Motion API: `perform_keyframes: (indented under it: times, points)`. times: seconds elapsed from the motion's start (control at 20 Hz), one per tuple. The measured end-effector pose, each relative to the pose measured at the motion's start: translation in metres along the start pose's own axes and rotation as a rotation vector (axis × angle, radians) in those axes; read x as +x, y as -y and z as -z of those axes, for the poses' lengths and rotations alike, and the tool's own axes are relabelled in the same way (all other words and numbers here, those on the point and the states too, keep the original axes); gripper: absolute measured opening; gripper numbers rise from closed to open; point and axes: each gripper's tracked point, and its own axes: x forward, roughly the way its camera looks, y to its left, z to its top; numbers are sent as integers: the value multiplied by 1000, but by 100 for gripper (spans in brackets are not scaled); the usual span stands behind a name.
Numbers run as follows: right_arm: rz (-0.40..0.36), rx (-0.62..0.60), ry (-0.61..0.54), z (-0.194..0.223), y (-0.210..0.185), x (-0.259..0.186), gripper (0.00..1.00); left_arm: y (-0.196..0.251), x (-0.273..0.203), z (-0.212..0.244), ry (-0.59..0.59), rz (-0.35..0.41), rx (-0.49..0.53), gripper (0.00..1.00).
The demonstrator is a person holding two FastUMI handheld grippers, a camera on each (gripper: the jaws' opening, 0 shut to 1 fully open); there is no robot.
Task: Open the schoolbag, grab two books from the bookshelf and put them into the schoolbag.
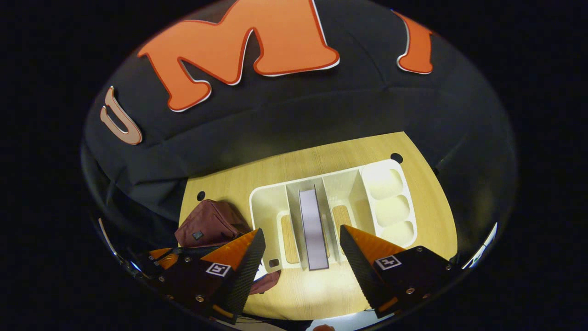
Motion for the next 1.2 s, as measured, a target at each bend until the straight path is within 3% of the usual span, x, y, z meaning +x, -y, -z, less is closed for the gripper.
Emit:
perform_keyframes:
  times: [0.25, 0.45, 0.55, 0.6, 0.65, 0.7, 0.8, 1.0, 1.05, 1.1, 1.2]
  points:
    - [79, -75, -184, 23, 17, 64, 99, -4, 5, 4, -15, -9, -18, 1]
    - [76, -88, -270, 44, 14, 91, 98, -8, 10, 9, -37, -20, -27, 1]
    - [97, -88, -297, 48, 18, 96, 89, -6, 11, 9, -38, -19, -30, 1]
    - [107, -95, -306, 53, 22, 100, 79, -5, 12, 9, -40, -18, -30, 1]
    - [121, -96, -312, 56, 26, 102, 62, -6, 12, 8, -41, -19, -29, 1]
    - [123, -93, -314, 56, 27, 103, 59, -6, 12, 8, -43, -21, -28, 1]
    - [125, -79, -300, 53, 27, 103, 40, -5, 14, 7, -43, -22, -32, 1]
    - [101, -56, -255, 41, 18, 90, 38, -2, 16, 10, -48, -14, -38, 1]
    - [92, -45, -236, 34, 16, 82, 49, -2, 15, 9, -46, -14, -36, 1]
    - [90, -38, -220, 28, 17, 75, 38, -1, 14, 9, -43, -12, -35, 1]
    - [83, -25, -189, 17, 13, 59, 38, 0, 13, 10, -40, -9, -35, 1]
